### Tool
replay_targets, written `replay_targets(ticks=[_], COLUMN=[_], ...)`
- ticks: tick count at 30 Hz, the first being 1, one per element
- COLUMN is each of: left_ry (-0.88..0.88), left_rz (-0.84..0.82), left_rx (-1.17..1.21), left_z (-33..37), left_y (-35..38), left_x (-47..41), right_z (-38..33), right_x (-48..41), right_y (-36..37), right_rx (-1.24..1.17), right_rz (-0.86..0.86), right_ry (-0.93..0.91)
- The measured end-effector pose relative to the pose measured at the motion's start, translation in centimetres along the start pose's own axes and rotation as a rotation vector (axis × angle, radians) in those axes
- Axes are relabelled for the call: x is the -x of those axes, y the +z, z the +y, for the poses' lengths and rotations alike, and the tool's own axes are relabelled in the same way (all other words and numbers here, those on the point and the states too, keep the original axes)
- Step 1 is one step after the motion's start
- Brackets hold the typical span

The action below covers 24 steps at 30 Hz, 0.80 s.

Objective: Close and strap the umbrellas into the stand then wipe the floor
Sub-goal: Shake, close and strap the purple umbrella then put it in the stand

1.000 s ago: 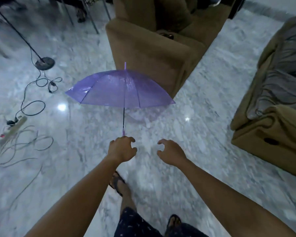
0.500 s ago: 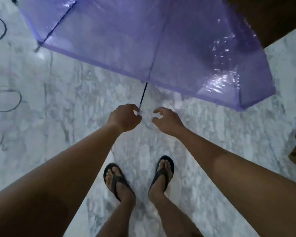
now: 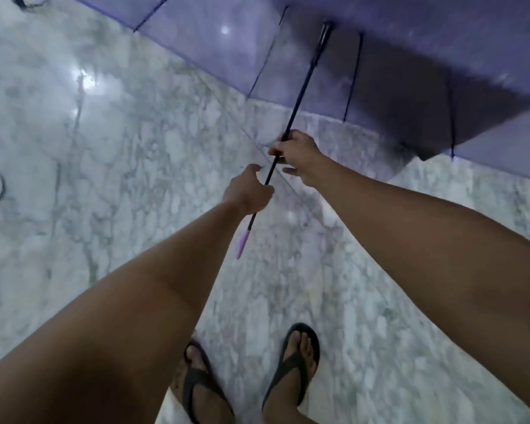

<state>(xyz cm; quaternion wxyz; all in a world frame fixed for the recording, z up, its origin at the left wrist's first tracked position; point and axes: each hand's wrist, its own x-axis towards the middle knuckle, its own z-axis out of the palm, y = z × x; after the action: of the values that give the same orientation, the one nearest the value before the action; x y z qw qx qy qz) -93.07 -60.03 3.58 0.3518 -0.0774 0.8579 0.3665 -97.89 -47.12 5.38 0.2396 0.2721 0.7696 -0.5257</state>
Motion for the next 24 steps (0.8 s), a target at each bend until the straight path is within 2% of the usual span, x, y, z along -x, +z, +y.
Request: replay_targets(ticks=[3,7,9,11,14,17,20,24], left_ry=[-0.037,-0.048,-0.026,0.005,0.046,0.167,0.416,0.733], left_rz=[-0.127,-0.303,-0.344,-0.385,-0.412,-0.412,-0.474,-0.503], left_rx=[0.048,0.373,0.394,0.311,0.161,0.049,-0.07,-0.267], left_z=[3.2,9.5,12.7,15.8,20.6,25.8,30.8,36.5], left_y=[-2.4,-7.4,-10.2,-13.0,-16.5,-18.4,-17.6,-11.9], left_x=[5.5,17.0,22.6,27.4,33.7,39.9,46.1,55.9], right_z=[-3.5,-8.8,-12.1,-14.8,-17.9,-19.5,-19.3,-16.2], right_x=[7.0,18.5,24.0,29.2,36.5,43.5,51.4,62.8], right_y=[-1.5,-5.2,-7.2,-9.0,-11.9,-14.9,-18.3,-24.4], right_rx=[-0.067,-0.122,-0.182,-0.225,-0.284,-0.408,-0.507,-0.689], right_rz=[-0.042,-0.153,-0.117,-0.07,0.054,0.223,0.414,0.679], right_ry=[-0.033,-0.032,-0.016,-0.011,-0.026,-0.048,-0.094,-0.133])
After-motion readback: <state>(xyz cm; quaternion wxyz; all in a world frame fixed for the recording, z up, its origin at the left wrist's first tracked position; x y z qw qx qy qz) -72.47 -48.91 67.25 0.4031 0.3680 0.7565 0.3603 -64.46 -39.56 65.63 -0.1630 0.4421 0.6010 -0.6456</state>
